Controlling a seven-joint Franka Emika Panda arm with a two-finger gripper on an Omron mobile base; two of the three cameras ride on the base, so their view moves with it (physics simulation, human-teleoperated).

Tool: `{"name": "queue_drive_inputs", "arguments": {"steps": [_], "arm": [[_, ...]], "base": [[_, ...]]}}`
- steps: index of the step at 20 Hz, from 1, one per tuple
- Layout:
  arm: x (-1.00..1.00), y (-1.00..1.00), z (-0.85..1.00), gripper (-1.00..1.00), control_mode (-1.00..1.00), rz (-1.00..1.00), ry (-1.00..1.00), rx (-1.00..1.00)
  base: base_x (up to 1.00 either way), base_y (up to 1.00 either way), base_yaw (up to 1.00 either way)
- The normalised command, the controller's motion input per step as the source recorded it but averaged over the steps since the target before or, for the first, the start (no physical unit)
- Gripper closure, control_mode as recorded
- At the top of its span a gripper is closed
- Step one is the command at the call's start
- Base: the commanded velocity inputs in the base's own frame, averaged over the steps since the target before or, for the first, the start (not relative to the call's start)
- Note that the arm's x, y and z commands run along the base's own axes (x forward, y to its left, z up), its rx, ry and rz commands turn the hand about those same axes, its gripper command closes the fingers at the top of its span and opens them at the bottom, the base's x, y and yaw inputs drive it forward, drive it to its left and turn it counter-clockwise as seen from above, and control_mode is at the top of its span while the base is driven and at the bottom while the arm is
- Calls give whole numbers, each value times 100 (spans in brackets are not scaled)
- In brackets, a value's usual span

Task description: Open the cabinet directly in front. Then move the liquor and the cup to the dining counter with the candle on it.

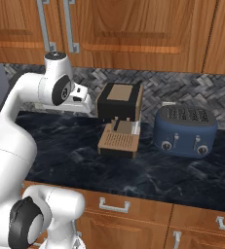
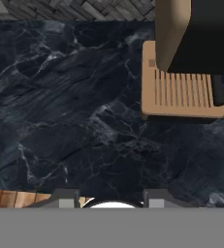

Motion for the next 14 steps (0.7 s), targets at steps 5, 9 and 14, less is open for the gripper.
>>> {"name": "queue_drive_inputs", "arguments": {"steps": [5, 9, 14], "arm": [[0, 0, -4, -100, -100, 0, 0, 0], [0, 0, 0, -100, -100, 0, 0, 0], [0, 0, 0, -100, -100, 0, 0, 0]], "base": [[0, 0, 0], [0, 0, 0], [0, 0, 0]]}}
